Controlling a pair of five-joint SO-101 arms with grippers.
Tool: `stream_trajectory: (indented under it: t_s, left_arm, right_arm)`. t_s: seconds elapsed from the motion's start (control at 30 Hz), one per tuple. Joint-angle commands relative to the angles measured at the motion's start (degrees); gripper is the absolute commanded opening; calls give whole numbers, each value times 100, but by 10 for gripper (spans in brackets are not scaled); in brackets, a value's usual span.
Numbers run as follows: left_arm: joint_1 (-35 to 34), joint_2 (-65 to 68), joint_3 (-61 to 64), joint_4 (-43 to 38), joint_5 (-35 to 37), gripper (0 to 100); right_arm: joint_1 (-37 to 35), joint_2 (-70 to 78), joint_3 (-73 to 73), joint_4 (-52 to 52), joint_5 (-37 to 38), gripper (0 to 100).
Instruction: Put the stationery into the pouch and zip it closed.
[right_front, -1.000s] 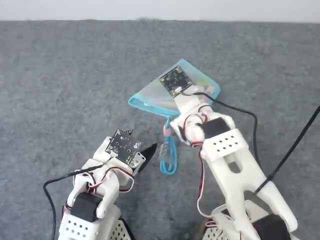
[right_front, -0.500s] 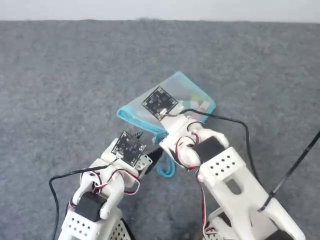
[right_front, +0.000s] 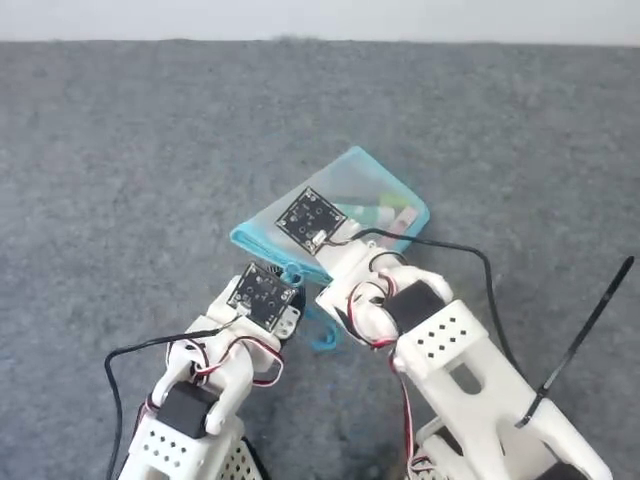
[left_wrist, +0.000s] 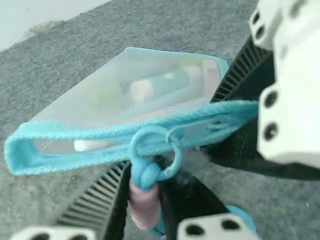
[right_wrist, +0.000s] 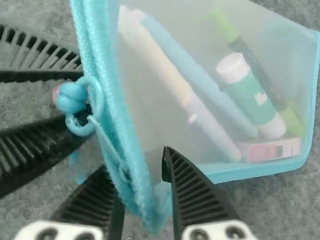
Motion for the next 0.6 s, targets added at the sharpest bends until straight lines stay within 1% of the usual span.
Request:
stream_trajectory:
  t_s: [0.0,0.23,0.3,0.43,0.57]
  left_arm:
    - [-9,-158,-136,-220,26,11]
    - [-26,-158,-145,-211,26,11]
    - [-202,-158,-145,-220,26,11]
    - [-659,-158,-145,-237,26,11]
    - [-782,-158,-145,-237,26,11]
  right_arm:
    - [259,-119,105,-136,53,6]
    - [655,-119,123,-127,141,6]
    - [743,-119,185,-154,237,6]
    - [936,-119,475,-523,299,6]
    - [1130,-119,519,-593,299,6]
